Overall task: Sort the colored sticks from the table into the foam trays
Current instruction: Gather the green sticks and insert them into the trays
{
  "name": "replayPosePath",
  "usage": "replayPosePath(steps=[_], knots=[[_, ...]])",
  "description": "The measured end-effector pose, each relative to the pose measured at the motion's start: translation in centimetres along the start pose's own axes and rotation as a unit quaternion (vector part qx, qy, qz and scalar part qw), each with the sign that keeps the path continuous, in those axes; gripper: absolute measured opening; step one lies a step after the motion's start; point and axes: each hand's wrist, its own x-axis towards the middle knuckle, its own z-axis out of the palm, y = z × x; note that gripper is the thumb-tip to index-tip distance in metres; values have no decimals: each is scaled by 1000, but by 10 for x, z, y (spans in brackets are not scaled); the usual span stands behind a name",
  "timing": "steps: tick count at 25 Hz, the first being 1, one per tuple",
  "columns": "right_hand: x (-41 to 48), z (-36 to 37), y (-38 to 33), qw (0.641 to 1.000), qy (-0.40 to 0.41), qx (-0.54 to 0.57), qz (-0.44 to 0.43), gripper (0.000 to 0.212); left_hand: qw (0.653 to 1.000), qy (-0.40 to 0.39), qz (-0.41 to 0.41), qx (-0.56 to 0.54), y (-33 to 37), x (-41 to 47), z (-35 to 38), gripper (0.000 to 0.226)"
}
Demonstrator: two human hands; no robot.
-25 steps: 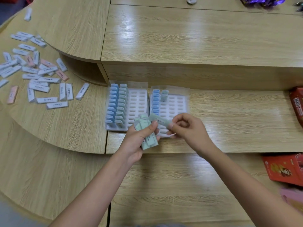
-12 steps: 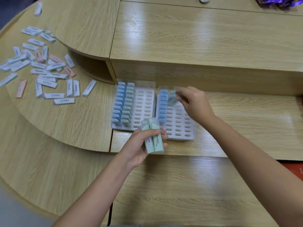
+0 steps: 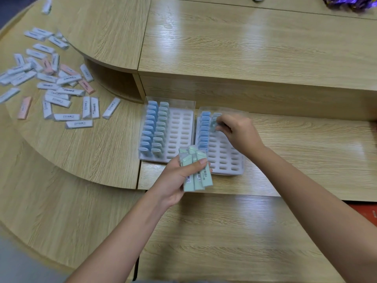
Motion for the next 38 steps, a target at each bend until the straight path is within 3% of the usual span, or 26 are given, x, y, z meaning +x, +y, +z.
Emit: replayPosePath(steps=[3, 6, 9, 11, 13, 15, 18, 22, 27, 30, 34, 38], knots=[[-6, 10, -6, 1000, 25, -14, 4, 6, 1000, 4, 6, 4, 0, 1, -2, 24], [-4, 10, -16, 999, -1, -39, 23, 7, 1000, 13, 8, -1, 1, -1, 0, 26], [-12, -9, -29, 997, -13, -44, 69, 21, 1000, 21, 14, 0, 2, -1, 2, 26], [-22, -26, -49, 978, -34, 91, 183, 17, 1000, 22, 18, 6, 3, -1, 4, 28], [-29, -40, -66, 904, -113, 303, 277, 15, 1000, 16, 19, 10, 4, -2, 5, 28], [-36, -49, -72, 848, -168, 408, 292, 20, 1000, -1, 22, 20, 2, -2, 9, 24], [-39, -56, -70, 831, -191, 432, 293, 20, 999, -24, 23, 41, -3, -4, 16, 20], [-36, -58, -71, 832, -191, 424, 303, 12, 998, -22, 23, 51, -8, -4, 17, 37], [-23, -78, -54, 802, -134, 489, 316, 6, 999, 4, 20, 49, -9, -3, 9, 31], [-9, -83, -41, 829, -114, 461, 296, 9, 999, 19, 6, 40, -10, -5, 3, 23], [8, -67, -34, 929, -158, 240, 231, 4, 1000, 1, -26, 16, -8, -8, -1, 33], [13, -48, -28, 977, -173, 81, 100, 26, 998, -7, -52, -43, -3, -8, -6, 42]])
